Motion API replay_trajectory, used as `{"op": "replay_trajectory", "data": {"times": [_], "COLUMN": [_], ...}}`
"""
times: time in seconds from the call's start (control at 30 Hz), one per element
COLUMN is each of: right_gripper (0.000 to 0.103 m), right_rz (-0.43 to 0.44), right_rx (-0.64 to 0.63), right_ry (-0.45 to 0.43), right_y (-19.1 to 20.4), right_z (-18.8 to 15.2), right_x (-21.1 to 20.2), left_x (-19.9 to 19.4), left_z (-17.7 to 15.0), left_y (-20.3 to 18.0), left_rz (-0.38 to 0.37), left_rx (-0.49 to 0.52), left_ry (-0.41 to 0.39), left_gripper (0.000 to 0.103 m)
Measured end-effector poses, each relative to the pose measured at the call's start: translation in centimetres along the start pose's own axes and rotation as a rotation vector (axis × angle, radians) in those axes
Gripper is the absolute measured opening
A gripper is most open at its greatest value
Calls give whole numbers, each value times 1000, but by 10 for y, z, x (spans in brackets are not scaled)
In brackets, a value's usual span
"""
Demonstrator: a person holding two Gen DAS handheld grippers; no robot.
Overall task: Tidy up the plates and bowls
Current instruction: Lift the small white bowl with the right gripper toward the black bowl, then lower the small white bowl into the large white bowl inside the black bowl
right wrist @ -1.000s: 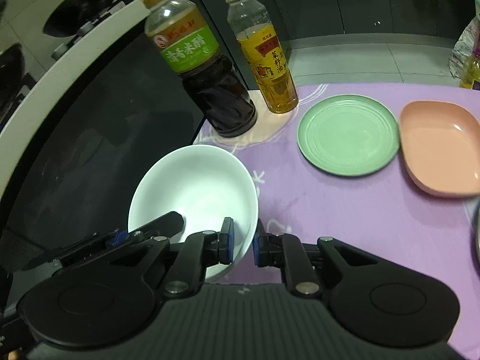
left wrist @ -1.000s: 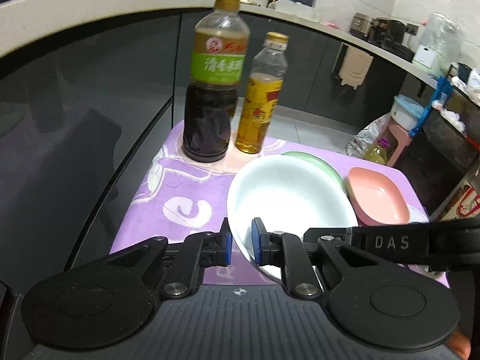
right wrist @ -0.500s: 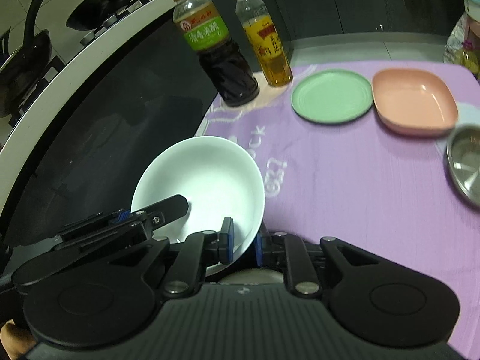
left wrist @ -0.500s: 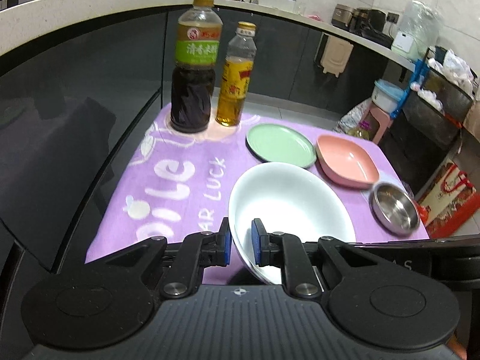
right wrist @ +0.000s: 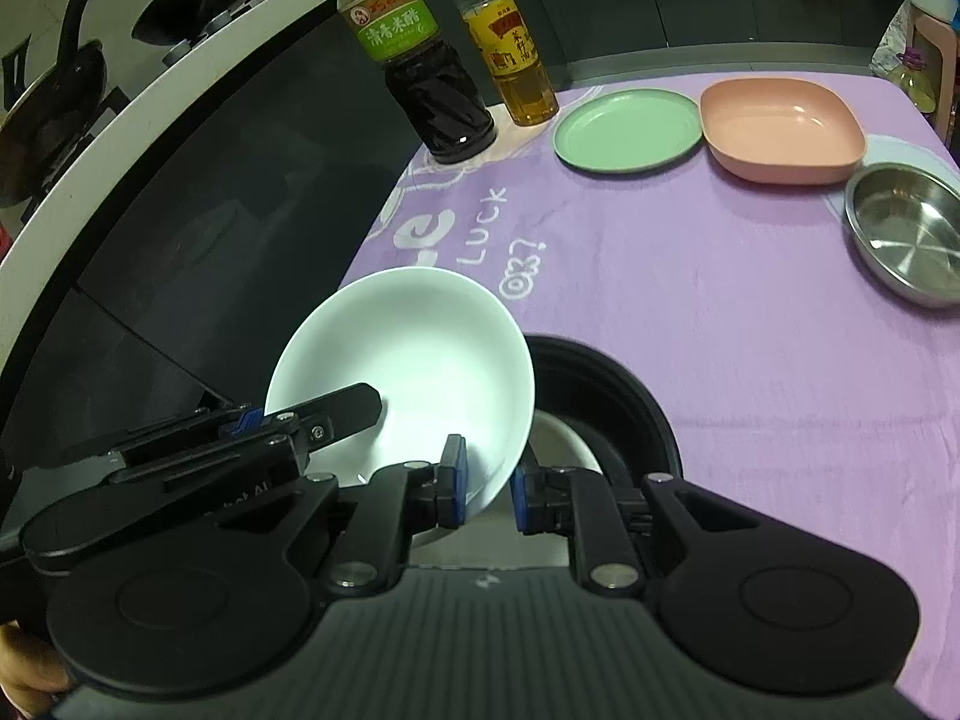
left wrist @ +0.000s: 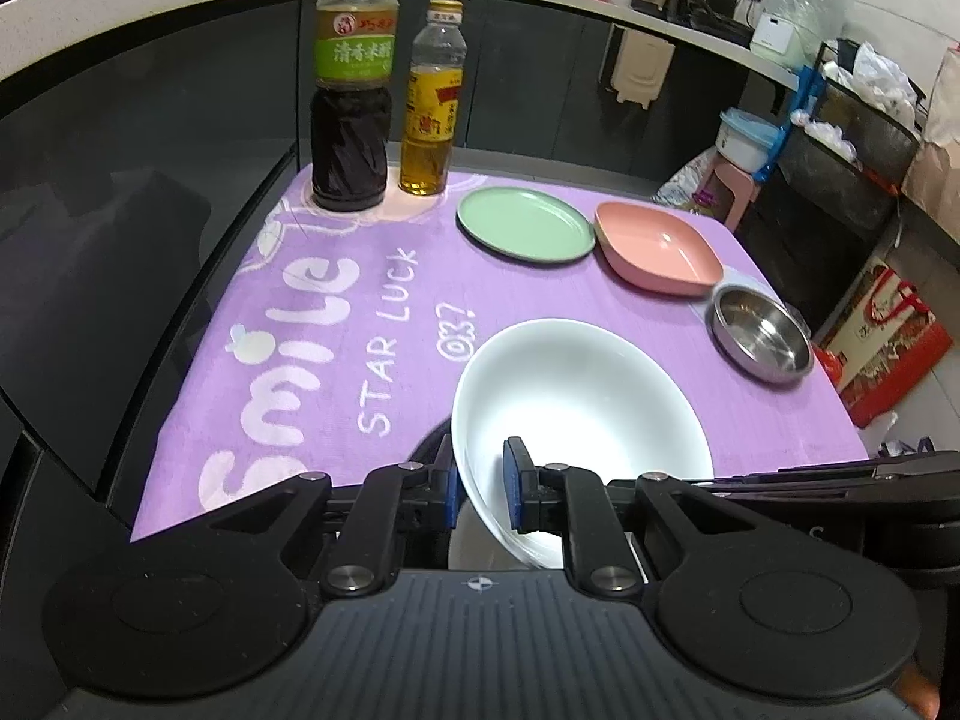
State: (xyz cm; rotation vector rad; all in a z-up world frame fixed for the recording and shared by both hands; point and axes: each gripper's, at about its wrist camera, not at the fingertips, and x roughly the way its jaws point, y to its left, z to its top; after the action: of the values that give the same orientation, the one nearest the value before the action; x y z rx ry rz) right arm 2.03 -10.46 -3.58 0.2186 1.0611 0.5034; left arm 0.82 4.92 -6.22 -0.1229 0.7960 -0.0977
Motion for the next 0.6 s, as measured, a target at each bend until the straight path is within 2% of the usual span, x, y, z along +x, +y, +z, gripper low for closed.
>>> {"op": "replay_trajectory", "data": {"times": [0.33,0.6], "right_gripper": [17,17], "right_rz": [-35,-56], "right_rx": [-13,-24], "right_ry": [16,16], "right_y": [-3,-2], "right_z": [-17,-19], "right_x": [-2,-4], "left_x": [2,4], "left_z": [-17,-24], "left_y": [-9,-14], "left_rz": [1,-2], "left_rx": [46,74], "left_ry": [57,83], "left_gripper": [15,17]}}
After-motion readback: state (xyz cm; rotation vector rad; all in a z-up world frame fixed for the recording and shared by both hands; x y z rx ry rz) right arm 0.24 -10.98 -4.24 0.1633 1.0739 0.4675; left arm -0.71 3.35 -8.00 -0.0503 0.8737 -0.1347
